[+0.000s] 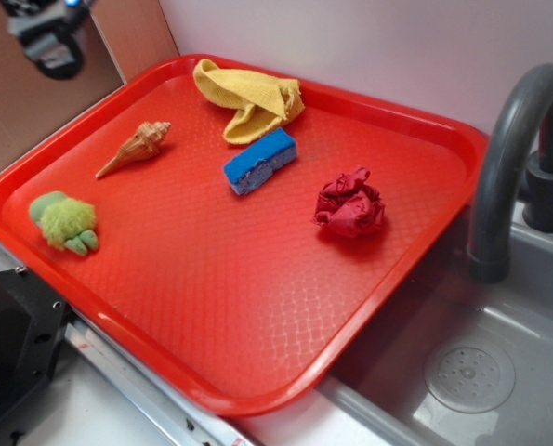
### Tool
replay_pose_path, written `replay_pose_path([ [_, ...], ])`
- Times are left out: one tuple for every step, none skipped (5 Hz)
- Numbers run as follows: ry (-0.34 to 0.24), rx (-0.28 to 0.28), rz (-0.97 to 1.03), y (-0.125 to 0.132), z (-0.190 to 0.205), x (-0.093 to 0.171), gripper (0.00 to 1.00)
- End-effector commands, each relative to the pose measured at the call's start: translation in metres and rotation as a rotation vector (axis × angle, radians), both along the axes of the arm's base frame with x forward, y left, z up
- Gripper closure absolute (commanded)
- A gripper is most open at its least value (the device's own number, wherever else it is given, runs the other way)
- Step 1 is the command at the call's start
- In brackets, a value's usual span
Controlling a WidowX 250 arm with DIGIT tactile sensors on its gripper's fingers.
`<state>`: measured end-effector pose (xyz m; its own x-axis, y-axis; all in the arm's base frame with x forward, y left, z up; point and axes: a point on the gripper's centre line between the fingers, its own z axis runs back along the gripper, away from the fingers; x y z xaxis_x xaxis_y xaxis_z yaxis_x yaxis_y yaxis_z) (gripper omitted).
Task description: Grab the red paper.
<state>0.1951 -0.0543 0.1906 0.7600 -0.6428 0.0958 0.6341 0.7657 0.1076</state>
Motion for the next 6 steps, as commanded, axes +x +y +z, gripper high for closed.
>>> replay_pose_path([
  [-0.087,-0.076,-0.301,-0.036,-0.014,0.035,0.0],
  [-0.095,-0.118,-0.379,-0.049,-0.025,0.046,0.0],
  [-0.052,-0.106,-0.449,-0.072,-0.046,0.058,0.0],
  [0.004,-0.033,-0.449,-0.084,-0.063,0.066,0.0],
  [0.027,-0.023,-0.481,-0.1,-0.078,0.076,0.0],
  [0.075,-0.027,-0.516,-0.11,-0.094,0.079,0.0],
])
